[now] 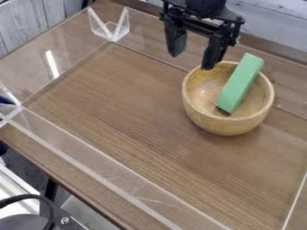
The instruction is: Remove the green block from inside the brown bowl and put it on the table
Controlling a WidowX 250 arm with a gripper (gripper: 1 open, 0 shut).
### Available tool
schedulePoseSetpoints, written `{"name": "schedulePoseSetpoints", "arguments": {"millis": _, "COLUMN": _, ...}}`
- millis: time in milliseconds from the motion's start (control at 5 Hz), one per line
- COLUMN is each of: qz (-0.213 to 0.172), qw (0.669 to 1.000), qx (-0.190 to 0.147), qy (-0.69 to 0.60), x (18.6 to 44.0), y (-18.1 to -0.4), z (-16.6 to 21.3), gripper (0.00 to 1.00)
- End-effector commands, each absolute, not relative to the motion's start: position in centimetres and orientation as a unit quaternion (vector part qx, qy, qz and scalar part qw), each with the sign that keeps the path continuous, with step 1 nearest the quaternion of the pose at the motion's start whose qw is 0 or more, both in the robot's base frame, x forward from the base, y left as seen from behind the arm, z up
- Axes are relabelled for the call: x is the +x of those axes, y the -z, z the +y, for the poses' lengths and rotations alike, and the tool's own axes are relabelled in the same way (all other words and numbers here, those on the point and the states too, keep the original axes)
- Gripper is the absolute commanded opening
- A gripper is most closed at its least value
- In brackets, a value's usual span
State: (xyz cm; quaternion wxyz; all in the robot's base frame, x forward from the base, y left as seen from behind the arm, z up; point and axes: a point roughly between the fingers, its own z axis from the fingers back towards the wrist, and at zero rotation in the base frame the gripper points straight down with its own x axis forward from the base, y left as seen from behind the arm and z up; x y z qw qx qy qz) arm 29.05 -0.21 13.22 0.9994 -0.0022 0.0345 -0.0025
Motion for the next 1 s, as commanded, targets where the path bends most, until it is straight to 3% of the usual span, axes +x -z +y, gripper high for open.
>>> {"name": "schedulePoseSetpoints", "arguments": {"millis": 0, "qz": 0.033, "qw": 0.999, "qx": -0.003, "qy": 0.011, "x": 30.0, "y": -12.6, "z": -1.1, "gripper": 1.00}}
{"name": "schedulePoseSetpoints", "arguments": {"millis": 800, "qz": 0.030, "qw": 0.999, "qx": -0.002, "qy": 0.038, "x": 33.9, "y": -9.4, "z": -3.7, "gripper": 1.00}}
